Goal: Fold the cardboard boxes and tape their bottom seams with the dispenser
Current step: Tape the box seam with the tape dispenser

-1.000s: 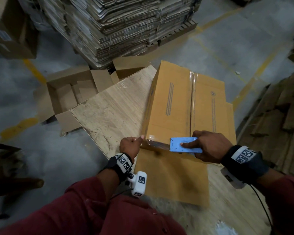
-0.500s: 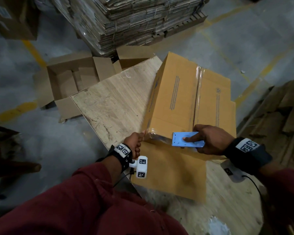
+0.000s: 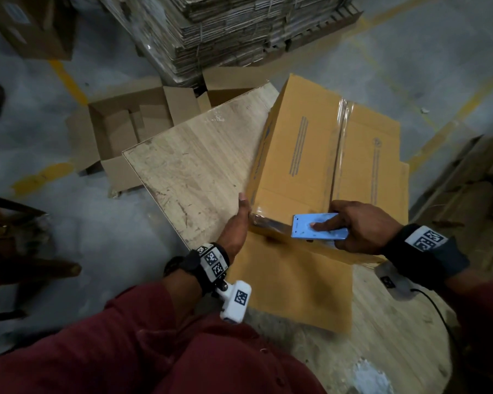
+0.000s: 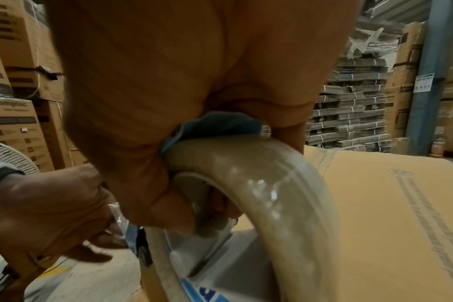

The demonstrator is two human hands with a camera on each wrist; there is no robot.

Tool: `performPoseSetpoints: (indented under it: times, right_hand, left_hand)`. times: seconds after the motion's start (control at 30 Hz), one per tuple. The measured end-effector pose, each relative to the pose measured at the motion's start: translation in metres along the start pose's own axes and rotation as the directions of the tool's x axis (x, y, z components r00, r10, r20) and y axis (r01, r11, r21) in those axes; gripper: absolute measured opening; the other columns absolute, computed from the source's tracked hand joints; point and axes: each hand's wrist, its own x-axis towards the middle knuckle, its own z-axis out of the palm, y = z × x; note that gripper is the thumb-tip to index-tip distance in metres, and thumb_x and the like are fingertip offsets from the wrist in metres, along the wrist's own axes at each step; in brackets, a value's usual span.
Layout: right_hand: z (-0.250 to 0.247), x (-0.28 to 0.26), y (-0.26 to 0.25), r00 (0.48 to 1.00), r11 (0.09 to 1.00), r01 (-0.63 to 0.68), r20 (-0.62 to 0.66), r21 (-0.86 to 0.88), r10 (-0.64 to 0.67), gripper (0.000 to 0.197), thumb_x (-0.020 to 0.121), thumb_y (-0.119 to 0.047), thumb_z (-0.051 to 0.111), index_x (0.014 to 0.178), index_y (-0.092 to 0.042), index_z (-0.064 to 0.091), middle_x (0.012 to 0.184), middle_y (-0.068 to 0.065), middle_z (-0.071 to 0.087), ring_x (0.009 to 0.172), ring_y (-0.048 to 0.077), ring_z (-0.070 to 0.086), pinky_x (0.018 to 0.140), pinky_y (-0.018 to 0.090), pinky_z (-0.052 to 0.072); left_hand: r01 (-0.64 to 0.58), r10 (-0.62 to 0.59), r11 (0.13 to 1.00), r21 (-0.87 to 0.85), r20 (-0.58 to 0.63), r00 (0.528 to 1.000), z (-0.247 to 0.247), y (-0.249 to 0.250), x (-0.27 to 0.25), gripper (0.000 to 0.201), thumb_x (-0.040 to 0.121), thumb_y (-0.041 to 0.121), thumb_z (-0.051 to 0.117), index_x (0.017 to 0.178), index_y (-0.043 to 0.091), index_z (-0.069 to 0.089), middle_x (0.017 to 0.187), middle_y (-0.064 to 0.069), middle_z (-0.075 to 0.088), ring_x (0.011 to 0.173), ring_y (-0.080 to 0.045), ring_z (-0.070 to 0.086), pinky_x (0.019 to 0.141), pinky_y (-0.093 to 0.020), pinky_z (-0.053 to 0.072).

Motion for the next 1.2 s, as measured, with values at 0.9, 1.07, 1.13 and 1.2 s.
performPoseSetpoints:
  times: [0.9,1.07,1.13,1.2]
  right_hand:
    - [0.007,-0.046,0.036,0.999,0.978,0.002,0.045,-0.208,0.007,0.065,0.093,-0.053,0.062,0.146,-0.067,0.026,0.112,-0.005,0.059,0.096,0.024,0.062,0.054,0.030,0.035]
    - [0.008,-0.064,0.044,1.000,0.981,-0.029,0.001,-0.190,0.029,0.060,0.091,-0.064,0.057,0.145,-0.068,0.029,0.113,-0.006,0.061,0.097,0.024,0.063,0.061,0.032,0.040]
    - [0.010,-0.079,0.056,0.997,0.974,-0.064,0.036,-0.217,0.073,0.060,0.091,-0.064,0.056,0.146,-0.064,0.032,0.121,-0.003,0.063,0.103,0.025,0.064,0.066,0.032,0.041]
    - [0.014,-0.098,0.069,0.990,0.963,-0.101,0.066,-0.248,0.121,0.062,0.091,-0.065,0.055,0.147,-0.064,0.030,0.120,-0.003,0.063,0.103,0.025,0.065,0.068,0.032,0.048]
  left_hand:
    - [-0.500,0.531,-0.453,0.738,0.674,0.514,0.023,-0.006,-0.006,0.094,0.078,0.033,0.068,0.160,0.003,0.031,0.168,-0.016,0.027,0.157,-0.031,0.023,0.125,-0.051,0.026]
    - [-0.480,0.530,-0.470,0.741,0.671,0.518,0.021,-0.006,-0.006,0.094,0.080,0.034,0.067,0.161,0.004,0.029,0.169,-0.015,0.025,0.158,-0.029,0.021,0.126,-0.050,0.025]
    - [-0.473,0.545,-0.468,0.746,0.666,0.510,0.011,-0.004,-0.007,0.095,0.080,0.034,0.069,0.160,0.004,0.030,0.169,-0.015,0.025,0.158,-0.030,0.021,0.125,-0.051,0.025]
    - [-0.478,0.542,-0.475,0.739,0.674,0.502,0.001,0.002,-0.006,0.096,0.079,0.036,0.069,0.160,0.003,0.030,0.169,-0.015,0.025,0.158,-0.030,0.021,0.126,-0.051,0.024]
